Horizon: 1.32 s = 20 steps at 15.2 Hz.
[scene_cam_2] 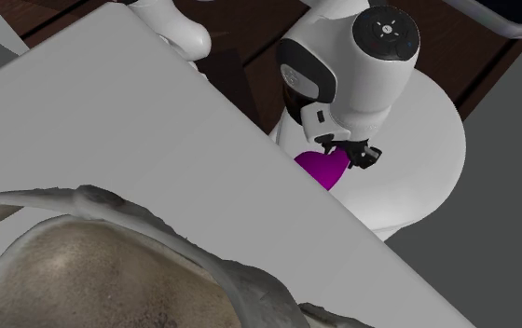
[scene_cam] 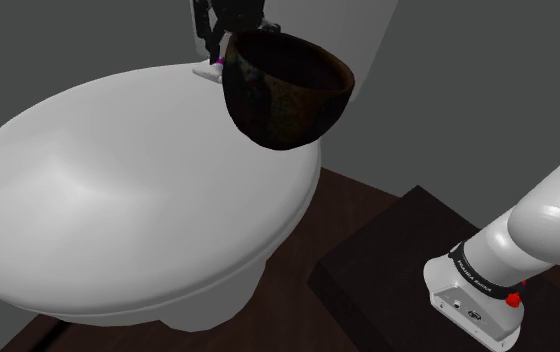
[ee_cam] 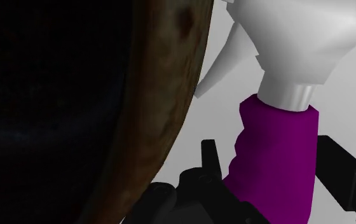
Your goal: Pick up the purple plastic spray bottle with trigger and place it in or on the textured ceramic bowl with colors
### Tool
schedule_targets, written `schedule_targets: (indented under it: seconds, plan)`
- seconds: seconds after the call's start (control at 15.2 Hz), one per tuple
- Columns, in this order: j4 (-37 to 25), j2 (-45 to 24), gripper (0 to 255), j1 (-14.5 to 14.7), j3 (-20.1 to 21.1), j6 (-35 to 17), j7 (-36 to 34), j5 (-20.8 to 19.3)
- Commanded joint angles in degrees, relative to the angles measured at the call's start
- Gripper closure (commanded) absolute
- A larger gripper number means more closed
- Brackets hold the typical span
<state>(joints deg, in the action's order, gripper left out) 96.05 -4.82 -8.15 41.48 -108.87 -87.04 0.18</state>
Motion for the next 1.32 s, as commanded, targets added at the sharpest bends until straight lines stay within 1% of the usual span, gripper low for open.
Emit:
schedule_targets:
  seconds: [0.0,0.73,1.25]
  plan:
    - [-1.56,-0.06,255,0.03,0.01,1.53,-0.04,-0.05]
    - [-12.29,-2.24,255,1.07,0.41,10.57,-1.37,-1.74]
    - [-22.28,-5.62,255,3.04,0.89,17.94,-2.99,-4.36]
